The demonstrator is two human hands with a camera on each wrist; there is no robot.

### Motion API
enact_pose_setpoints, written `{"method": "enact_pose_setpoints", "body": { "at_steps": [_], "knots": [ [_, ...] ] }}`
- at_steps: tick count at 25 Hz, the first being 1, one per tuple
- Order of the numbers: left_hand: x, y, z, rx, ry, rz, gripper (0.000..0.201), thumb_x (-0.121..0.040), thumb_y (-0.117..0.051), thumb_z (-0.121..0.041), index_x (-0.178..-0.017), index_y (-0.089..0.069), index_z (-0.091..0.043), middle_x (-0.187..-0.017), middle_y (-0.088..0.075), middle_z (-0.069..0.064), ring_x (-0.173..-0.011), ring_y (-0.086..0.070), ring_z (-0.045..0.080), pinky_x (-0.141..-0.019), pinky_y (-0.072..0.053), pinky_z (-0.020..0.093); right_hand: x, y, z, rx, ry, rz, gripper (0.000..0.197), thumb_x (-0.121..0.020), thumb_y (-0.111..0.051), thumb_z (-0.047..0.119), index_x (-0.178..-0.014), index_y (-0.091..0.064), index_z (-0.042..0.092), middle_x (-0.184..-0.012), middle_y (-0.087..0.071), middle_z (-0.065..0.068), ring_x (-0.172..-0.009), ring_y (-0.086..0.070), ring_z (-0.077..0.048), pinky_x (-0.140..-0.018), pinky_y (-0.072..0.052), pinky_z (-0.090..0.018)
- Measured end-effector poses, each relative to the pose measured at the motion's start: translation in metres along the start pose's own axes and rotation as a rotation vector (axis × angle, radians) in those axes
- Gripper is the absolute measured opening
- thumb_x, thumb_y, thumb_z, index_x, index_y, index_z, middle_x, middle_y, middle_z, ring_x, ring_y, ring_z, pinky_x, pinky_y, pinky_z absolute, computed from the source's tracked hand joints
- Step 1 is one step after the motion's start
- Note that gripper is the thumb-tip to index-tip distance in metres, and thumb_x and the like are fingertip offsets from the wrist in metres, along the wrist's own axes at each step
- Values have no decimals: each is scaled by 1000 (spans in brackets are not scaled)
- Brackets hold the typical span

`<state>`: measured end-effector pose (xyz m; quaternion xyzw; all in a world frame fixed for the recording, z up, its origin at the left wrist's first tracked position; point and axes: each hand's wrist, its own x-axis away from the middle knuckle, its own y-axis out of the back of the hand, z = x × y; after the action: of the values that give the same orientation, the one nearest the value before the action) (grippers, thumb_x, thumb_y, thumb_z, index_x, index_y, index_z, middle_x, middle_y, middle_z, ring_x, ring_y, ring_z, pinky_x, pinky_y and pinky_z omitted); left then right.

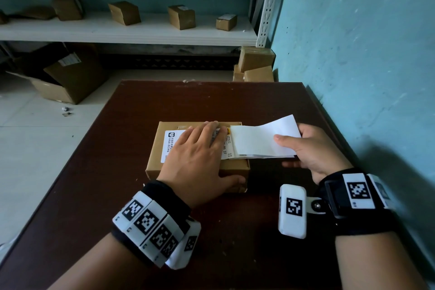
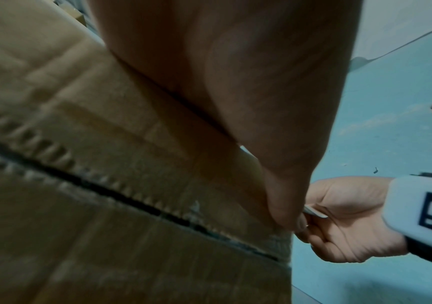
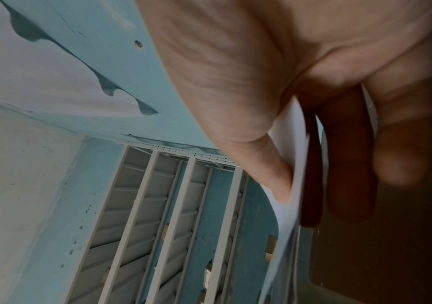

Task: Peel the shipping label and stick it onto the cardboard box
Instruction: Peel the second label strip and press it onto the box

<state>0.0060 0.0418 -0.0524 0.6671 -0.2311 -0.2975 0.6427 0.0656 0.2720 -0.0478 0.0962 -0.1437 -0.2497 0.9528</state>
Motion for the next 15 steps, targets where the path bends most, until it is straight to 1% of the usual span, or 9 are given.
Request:
{"method": "enact_pose_setpoints", "body": {
  "at_steps": [5,9,12,15],
  "knots": [
    [1,0,0,-21,-13,15,111,-75,-29,-90,-157,-4,-19,-165,-9,4,-152,-7,22,-124,-10,43,0,3,-1,-5,8,1,19,-89,-72,18,-108,-69,20,-100,-76,0,-91,-72,-21,-61,-57,-33],
    [0,0,1,-22,-22,19,112,-76,-28,-90,-157,-1,-18,-165,-6,4,-153,-4,22,-124,-8,43,0,3,0,-15,25,-6,22,-89,-72,17,-111,-68,19,-99,-76,0,-88,-73,-21,-59,-57,-32],
    [0,-1,1,-13,-19,18,112,-75,-27,-90,-157,1,-19,-166,-4,4,-153,-1,22,-124,-5,43,0,4,0,-26,28,-11,19,-89,-71,16,-108,-68,21,-99,-76,-1,-89,-73,-21,-60,-57,-33],
    [1,-1,1,-2,-22,21,112,-76,-27,-90,-157,4,-19,-166,0,4,-153,2,21,-125,-2,42,0,3,-1,-29,28,-10,20,-90,-70,15,-109,-68,20,-99,-76,-1,-88,-73,-21,-59,-57,-32]
  ]
}}
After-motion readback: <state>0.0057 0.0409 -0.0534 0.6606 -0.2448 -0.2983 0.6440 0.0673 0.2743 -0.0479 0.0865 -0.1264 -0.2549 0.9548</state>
